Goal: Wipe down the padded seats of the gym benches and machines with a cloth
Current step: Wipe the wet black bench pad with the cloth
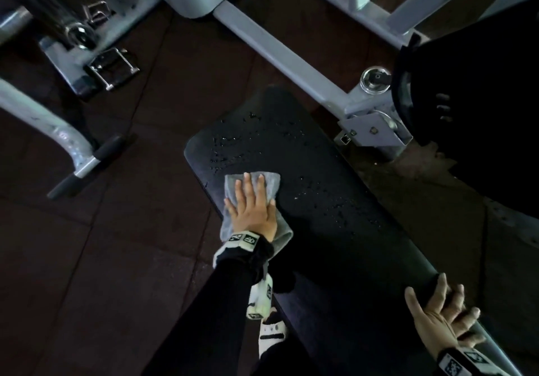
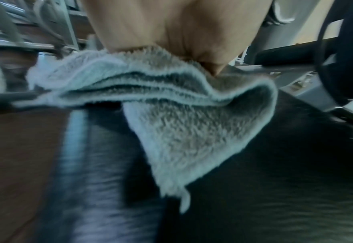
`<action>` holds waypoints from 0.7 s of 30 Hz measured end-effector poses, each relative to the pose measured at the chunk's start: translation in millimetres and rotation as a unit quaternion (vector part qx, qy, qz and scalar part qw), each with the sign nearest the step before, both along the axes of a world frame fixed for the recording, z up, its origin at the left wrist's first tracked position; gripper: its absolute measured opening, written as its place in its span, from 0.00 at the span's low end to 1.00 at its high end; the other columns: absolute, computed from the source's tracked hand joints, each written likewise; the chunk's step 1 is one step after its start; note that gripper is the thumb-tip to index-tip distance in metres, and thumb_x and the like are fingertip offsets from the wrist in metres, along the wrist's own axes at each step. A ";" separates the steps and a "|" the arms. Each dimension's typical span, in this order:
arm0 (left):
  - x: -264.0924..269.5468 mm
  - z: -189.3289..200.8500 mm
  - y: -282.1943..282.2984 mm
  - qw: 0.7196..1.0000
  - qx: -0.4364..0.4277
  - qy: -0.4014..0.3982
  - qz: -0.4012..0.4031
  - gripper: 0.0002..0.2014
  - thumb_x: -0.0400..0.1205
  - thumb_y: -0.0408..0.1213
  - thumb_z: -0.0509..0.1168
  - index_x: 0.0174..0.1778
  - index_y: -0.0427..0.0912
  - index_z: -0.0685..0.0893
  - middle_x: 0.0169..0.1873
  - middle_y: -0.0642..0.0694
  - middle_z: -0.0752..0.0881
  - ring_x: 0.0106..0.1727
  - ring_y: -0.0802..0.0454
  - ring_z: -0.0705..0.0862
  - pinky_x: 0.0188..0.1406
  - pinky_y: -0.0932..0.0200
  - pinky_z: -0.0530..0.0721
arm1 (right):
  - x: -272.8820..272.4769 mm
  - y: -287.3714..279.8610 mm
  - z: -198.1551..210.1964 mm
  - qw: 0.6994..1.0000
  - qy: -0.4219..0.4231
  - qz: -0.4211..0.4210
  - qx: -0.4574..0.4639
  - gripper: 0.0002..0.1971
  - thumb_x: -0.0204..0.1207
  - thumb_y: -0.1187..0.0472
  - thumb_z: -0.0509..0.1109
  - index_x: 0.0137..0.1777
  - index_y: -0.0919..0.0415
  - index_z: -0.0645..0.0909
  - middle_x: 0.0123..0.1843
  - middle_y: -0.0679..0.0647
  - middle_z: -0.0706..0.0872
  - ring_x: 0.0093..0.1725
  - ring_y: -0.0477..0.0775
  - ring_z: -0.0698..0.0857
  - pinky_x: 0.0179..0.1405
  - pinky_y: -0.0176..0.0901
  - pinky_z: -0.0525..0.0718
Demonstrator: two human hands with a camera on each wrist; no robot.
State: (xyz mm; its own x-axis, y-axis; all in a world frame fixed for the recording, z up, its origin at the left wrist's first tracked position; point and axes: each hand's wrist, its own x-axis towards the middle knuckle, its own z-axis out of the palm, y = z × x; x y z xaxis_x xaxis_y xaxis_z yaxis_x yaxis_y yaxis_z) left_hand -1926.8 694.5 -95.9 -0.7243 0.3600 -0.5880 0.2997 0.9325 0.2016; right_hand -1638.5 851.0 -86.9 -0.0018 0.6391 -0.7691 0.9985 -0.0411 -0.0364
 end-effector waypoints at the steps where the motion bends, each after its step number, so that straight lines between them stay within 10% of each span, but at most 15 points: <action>1: 2.9 2.3 9.2 1.000 0.003 -0.009 -0.021 0.29 0.89 0.50 0.38 0.76 0.53 0.24 0.80 0.47 0.25 0.81 0.44 0.27 0.79 0.36 0.30 | -1.1 0.2 0.5 1.000 0.001 -0.007 0.005 0.55 0.46 0.20 0.37 0.80 0.34 0.39 0.83 0.42 0.34 0.81 0.58 0.32 0.76 0.66 0.32; 8: 45.5 -7.0 52.8 0.989 0.061 -0.036 -0.130 0.30 0.74 0.56 0.21 0.66 0.55 0.09 0.78 0.45 0.24 0.78 0.46 0.22 0.78 0.37 0.28 | -11.1 -7.1 2.8 0.997 0.003 -0.041 0.068 0.52 0.52 0.24 0.43 0.81 0.37 0.47 0.84 0.46 0.42 0.82 0.58 0.37 0.77 0.64 0.35; 12: 43.6 -7.0 45.3 0.986 0.134 -0.013 -0.096 0.31 0.81 0.58 0.27 0.80 0.54 0.31 0.83 0.51 0.36 0.82 0.54 0.33 0.81 0.40 0.35 | -8.3 -6.4 2.4 0.997 0.000 -0.015 0.080 0.52 0.51 0.23 0.43 0.81 0.37 0.43 0.84 0.48 0.39 0.82 0.58 0.37 0.79 0.60 0.38; 16: 18.3 0.3 20.5 0.984 0.140 0.001 -0.111 0.32 0.79 0.60 0.23 0.82 0.56 0.35 0.81 0.55 0.32 0.80 0.59 0.28 0.79 0.45 0.28 | -37.9 -24.3 4.1 0.989 0.015 -0.011 0.149 0.41 0.72 0.36 0.55 0.83 0.54 0.54 0.85 0.55 0.43 0.83 0.62 0.44 0.80 0.57 0.42; 21: -38.7 -11.4 -14.8 0.991 0.079 0.054 -0.093 0.31 0.79 0.56 0.30 0.81 0.57 0.37 0.81 0.51 0.35 0.81 0.51 0.32 0.78 0.40 0.34 | -126.5 -71.4 7.1 0.969 0.158 0.122 0.148 0.32 0.81 0.46 0.57 0.83 0.51 0.52 0.84 0.51 0.40 0.83 0.55 0.41 0.80 0.51 0.39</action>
State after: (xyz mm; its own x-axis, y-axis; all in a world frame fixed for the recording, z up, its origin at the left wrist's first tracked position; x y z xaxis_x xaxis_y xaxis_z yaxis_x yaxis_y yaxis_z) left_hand -1965.5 679.7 -107.4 -0.6920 0.5744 -0.4373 0.4913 0.8185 0.2977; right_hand -1765.0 779.5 -79.8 -0.3854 0.7821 -0.4897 0.9146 0.2532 -0.3154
